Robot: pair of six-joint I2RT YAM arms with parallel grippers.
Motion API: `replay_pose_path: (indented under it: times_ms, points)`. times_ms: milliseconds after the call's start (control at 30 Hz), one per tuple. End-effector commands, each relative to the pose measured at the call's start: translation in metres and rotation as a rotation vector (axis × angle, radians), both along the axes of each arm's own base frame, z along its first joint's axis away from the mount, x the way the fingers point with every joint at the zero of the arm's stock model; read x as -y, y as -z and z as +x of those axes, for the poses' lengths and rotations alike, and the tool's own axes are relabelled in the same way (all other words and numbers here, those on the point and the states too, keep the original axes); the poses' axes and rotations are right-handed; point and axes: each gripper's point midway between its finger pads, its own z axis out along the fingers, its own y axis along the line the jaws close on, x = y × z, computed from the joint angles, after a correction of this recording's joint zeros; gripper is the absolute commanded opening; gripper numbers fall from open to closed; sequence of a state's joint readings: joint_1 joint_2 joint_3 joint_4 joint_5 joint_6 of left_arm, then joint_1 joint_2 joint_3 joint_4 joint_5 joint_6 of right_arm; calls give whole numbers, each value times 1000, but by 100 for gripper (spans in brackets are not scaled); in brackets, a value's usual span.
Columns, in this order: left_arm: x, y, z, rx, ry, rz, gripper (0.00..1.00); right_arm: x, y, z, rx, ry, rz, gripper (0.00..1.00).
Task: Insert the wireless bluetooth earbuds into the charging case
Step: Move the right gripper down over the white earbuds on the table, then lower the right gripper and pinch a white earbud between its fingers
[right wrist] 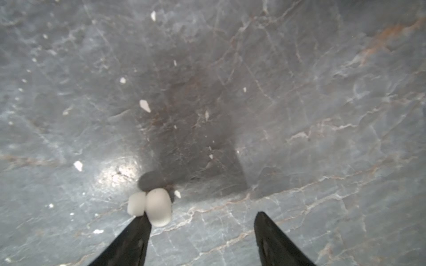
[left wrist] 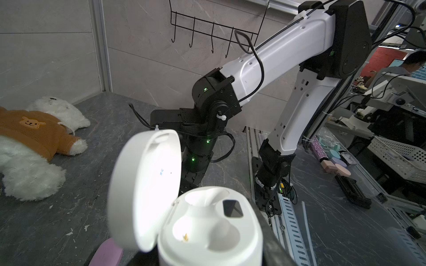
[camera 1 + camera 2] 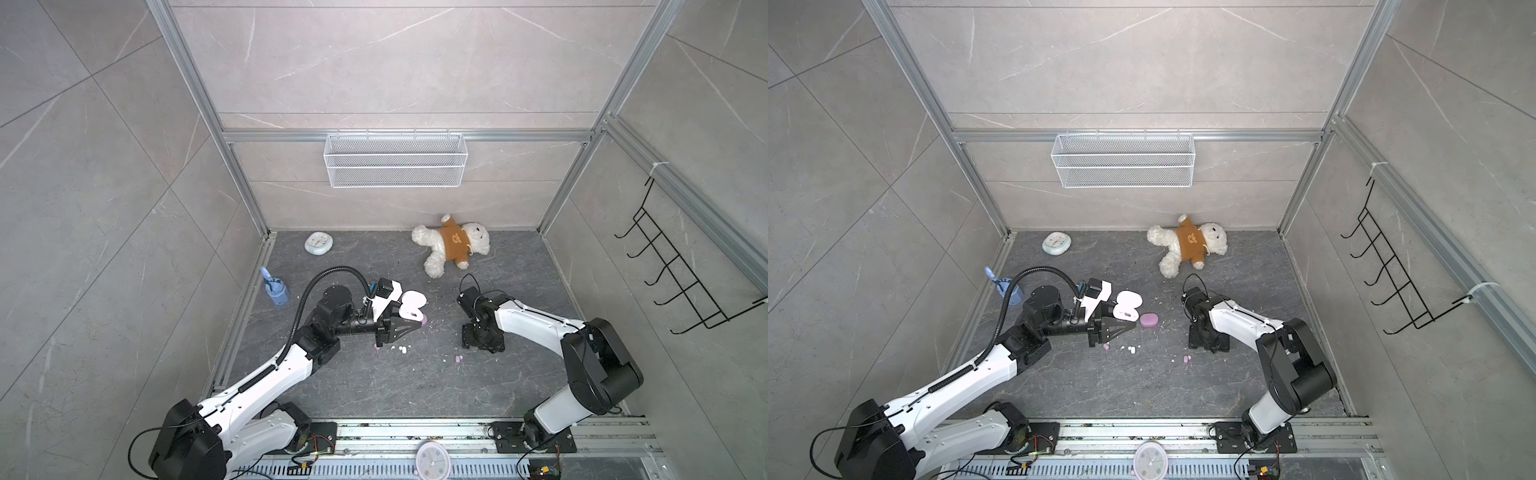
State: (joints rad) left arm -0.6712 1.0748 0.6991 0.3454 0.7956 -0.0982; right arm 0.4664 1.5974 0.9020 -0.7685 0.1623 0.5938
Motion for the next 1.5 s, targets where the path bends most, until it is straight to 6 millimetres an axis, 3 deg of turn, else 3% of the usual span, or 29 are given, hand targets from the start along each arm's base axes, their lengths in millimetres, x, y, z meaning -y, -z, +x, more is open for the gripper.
replay_pose_path:
  times_ms: [0, 333, 533, 733, 1000, 1200, 1333, 1467]
  points:
    - [0, -30, -2, 64, 24, -63, 31, 13, -1, -3, -26, 1, -63, 73]
    - [-2, -31, -4, 65, 22, -64, 31, 28, -6, -10, -34, 32, -76, 71]
    - [-2, -33, -5, 70, 21, -67, 30, 32, 3, -15, -50, 71, -57, 72]
    - [-3, -32, -6, 66, 22, -64, 30, 37, 2, -4, -24, 99, -55, 73]
    - [-3, -33, -6, 68, 20, -65, 30, 30, 2, 17, -9, 82, -44, 72]
    - [-5, -33, -8, 65, 18, -62, 30, 39, -21, 18, 32, 120, -42, 73]
    - [-5, -32, -8, 64, 17, -59, 30, 21, -39, 25, 84, 150, 80, 70]
    - [-5, -31, -8, 64, 18, -59, 30, -2, -44, 31, 104, 218, 224, 62]
